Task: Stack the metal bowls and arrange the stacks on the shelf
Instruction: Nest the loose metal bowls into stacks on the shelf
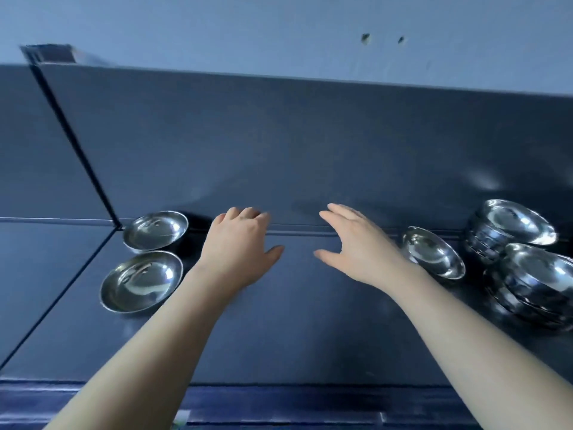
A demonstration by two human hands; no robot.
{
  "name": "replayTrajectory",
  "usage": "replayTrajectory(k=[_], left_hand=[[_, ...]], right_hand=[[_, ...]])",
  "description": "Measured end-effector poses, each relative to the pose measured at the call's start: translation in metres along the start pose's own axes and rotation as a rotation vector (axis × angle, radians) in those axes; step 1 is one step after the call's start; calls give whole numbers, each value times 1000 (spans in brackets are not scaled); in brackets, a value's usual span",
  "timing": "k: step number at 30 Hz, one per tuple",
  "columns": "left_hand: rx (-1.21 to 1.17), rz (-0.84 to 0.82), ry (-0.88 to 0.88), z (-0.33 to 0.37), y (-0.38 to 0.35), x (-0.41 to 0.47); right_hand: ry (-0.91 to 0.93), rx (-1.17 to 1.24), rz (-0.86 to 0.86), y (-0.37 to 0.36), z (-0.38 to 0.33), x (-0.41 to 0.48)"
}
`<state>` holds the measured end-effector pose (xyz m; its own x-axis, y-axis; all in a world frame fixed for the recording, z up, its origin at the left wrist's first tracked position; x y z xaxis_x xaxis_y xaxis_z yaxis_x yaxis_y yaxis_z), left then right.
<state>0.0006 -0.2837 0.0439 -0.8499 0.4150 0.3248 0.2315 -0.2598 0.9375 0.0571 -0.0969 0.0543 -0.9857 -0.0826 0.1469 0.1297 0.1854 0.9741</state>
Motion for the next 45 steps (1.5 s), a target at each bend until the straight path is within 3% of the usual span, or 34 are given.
replayTrajectory(k=[8,14,33,45], left_hand=[[177,-153,403,-110,19,-52],[-11,-333,594,-149,6,-73],[-27,-228,693,-219,30,-101],[-109,-158,440,-171,27,-53]], right_hand=[[221,108,-57,-32,-92,61],[260,209,-124,-57,-132,102],[107,317,-203,-123,-204,174],[-73,398,14,-71,-121,108]])
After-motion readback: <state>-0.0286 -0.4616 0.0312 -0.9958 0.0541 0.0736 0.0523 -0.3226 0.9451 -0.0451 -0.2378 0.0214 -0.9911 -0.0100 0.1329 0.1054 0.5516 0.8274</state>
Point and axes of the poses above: each hand's wrist, its own x-axis towards the middle knuckle, its own y-axis out of the back of the hand, z = x × y, the point moved 1 cm from there along x, towards the middle knuckle, and after that the axes turned 4 degrees about y, right-handed, at the moved point
